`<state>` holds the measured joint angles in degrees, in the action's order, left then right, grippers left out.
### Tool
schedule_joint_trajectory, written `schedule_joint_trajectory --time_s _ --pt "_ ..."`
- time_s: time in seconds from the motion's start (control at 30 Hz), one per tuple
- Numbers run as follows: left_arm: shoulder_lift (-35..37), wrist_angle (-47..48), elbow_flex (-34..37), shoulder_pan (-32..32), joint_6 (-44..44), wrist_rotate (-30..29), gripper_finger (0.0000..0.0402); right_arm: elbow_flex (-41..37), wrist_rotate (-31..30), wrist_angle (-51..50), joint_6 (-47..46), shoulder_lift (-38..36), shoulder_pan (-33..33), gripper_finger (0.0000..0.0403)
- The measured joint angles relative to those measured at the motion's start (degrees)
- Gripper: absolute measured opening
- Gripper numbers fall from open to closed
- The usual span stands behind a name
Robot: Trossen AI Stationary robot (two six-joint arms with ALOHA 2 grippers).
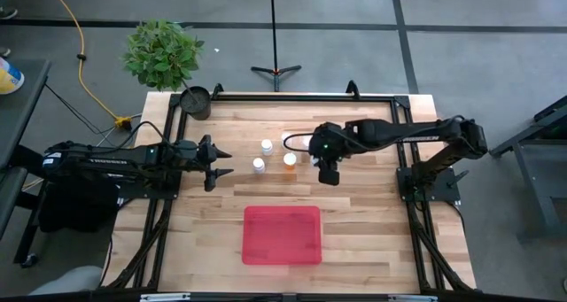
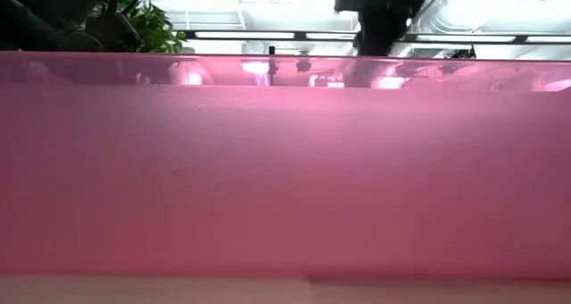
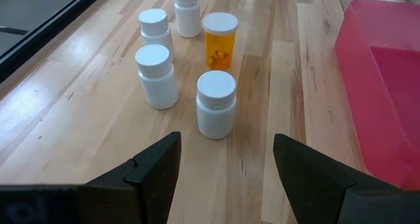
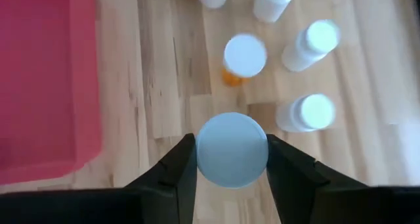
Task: Pick and place pill bottles into a basket
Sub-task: Put the white medicine bottle into the red bin
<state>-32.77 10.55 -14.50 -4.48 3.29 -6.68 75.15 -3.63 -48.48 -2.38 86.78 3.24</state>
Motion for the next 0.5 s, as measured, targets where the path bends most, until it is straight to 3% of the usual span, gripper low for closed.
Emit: schedule_joint_trajectory --time_s 0.5 --pt "0.0 0.1 0.0 0.0 0.0 0.0 0.0276 22.9 -1.9 -12.2 -1.7 -0.1 -5.5 0.0139"
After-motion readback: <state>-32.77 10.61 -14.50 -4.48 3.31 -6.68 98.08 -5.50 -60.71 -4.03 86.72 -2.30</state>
